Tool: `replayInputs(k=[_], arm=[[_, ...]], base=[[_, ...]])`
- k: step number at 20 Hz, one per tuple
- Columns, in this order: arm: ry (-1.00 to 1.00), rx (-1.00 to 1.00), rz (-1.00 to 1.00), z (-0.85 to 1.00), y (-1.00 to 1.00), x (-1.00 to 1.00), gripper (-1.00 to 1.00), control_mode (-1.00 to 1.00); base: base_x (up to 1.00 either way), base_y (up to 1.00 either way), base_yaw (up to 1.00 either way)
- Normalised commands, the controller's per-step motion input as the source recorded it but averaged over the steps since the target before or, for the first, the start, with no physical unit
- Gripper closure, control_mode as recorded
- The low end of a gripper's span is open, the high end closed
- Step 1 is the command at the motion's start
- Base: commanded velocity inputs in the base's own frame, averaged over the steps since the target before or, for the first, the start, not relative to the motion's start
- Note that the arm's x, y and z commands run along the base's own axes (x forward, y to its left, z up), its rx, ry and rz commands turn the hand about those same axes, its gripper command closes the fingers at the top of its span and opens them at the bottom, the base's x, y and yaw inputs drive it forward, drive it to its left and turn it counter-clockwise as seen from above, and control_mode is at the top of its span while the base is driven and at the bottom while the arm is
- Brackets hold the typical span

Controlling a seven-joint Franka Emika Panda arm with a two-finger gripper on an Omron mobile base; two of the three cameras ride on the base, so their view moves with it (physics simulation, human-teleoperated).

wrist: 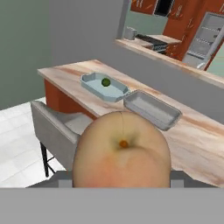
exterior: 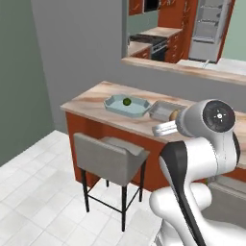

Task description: Place the cold items (peach and lime) from the fridge in one tupperware on the dining counter. Place the warm items (kebab skewer and hot dog) in the stove area in another tupperware.

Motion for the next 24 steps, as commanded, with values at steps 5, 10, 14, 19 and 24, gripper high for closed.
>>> replayInputs(k=[5, 10, 14, 19, 24], arm=[[0.0, 0.0, 0.0, 0.0, 0.0, 0.0, 1.0, 1.0], [0.0, 0.0, 0.0, 0.0, 0.0, 0.0, 1.0, 1.0], [0.0, 0.0, 0.0, 0.0, 0.0, 0.0, 1.0, 1.0], [0.0, 0.0, 0.0, 0.0, 0.0, 0.0, 1.0, 1.0], [0.0, 0.0, 0.0, 0.0, 0.0, 0.0, 1.0, 1.0]], base=[[0.85, 0.97, -0.33], [0.81, 0.87, -0.35], [0.72, 0.54, -0.43], [0.75, 0.23, -0.61], [0.9, 0.23, -0.62]])
